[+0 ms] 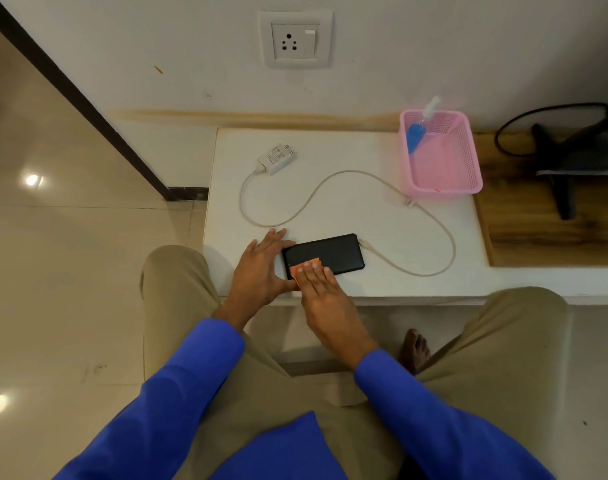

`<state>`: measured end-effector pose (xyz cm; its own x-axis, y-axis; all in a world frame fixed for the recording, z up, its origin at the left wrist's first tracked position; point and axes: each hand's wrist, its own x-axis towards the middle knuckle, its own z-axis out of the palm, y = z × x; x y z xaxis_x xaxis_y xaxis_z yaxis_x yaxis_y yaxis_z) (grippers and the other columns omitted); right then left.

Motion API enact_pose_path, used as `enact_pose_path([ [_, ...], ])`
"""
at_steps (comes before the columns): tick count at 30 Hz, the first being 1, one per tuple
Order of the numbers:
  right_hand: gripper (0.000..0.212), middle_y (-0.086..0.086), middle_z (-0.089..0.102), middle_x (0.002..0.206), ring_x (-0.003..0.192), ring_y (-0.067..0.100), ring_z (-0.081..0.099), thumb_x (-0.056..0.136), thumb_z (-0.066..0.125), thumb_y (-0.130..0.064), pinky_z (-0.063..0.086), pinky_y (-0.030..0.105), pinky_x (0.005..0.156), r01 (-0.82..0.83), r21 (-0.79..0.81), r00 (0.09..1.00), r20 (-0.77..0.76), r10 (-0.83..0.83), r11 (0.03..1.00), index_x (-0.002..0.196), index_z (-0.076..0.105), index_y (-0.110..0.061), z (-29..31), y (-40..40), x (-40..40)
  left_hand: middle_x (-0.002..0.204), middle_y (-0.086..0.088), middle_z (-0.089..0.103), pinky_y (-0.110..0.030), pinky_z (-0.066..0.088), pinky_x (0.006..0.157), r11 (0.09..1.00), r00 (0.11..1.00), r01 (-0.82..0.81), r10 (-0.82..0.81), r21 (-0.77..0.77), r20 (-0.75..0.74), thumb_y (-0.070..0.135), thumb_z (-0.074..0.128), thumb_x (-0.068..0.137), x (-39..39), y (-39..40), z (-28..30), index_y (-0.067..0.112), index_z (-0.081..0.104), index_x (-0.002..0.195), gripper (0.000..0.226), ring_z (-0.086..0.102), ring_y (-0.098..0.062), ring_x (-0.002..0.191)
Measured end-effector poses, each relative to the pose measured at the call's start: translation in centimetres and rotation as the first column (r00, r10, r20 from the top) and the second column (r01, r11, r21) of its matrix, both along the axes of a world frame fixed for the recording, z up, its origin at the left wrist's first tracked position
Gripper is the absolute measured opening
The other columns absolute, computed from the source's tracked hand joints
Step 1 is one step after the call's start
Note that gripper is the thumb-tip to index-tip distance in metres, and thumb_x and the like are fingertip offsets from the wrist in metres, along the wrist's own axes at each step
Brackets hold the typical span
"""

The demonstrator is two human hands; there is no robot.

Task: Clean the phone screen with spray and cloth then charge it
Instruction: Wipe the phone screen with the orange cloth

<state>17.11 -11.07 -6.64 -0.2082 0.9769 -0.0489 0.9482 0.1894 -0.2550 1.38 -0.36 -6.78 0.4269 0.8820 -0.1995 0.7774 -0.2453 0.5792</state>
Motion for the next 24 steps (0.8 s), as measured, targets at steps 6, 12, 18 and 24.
enact_pose_path([
  [6, 0.061, 0.02, 0.028, 0.165, 0.155, 0.029, 0.016, 0.103, 0.05, -0.002, 0.012, 0.04, 0.126, 0.126, 0.015, 0.992, -0.01, -0.126, 0.992, 0.159, 0.027, -0.003, 0.9, 0.3, 7.3, 0.169, 0.007, 0.032, -0.043, 0.01, 0.13, 0.999, 1.0, -0.027, 0.027, -0.042, -0.005, 0.069, 0.086, 0.066, 0.4, -0.2, 0.6, 0.031, 0.049, 0.151, 0.1, 0.018, -0.013, 0.16],
  [12, 0.039, -0.001, 0.066, 0.14, 0.128, 0.015, 0.061, 0.112, 0.043, -0.024, 0.051, 0.03, 0.107, 0.407, -0.215, 0.696, -0.556, -0.454, 0.888, 0.149, 0.053, -0.027, 4.5, 0.4, 10.0, 0.167, -0.001, 0.034, -0.05, 0.018, 0.129, 0.999, 1.0, 0.026, -0.025, 0.024, -0.017, 0.069, 0.083, 0.071, 0.6, -0.4, 0.8, 0.025, 0.047, 0.151, 0.098, 0.024, -0.022, 0.158],
  [18, 0.025, 0.007, 0.074, 0.126, 0.115, 0.02, 0.072, 0.1, 0.062, -0.012, 0.056, 0.034, 0.101, 0.474, -0.687, -0.292, -0.713, -0.638, 0.551, 0.122, 0.073, -0.016, 7.0, 3.3, 14.2, 0.152, -0.002, 0.043, -0.048, 0.035, 0.112, 0.997, 1.0, 0.023, -0.022, 0.068, -0.021, 0.076, 0.082, 0.064, 2.0, 0.1, 1.0, 0.034, 0.056, 0.144, 0.094, 0.033, -0.028, 0.141],
  [24, 0.03, 0.021, 0.071, 0.128, 0.12, 0.035, 0.069, 0.095, 0.068, -0.01, 0.058, 0.052, 0.097, 0.309, -0.784, -0.602, -0.599, -0.528, 0.538, 0.123, 0.065, 0.001, 7.1, 4.2, 15.6, 0.154, -0.003, 0.043, -0.048, 0.034, 0.112, 0.994, 0.997, 0.066, -0.063, 0.087, -0.041, 0.073, 0.082, 0.063, 2.1, 0.6, 0.3, 0.031, 0.054, 0.145, 0.096, 0.033, -0.029, 0.142],
])
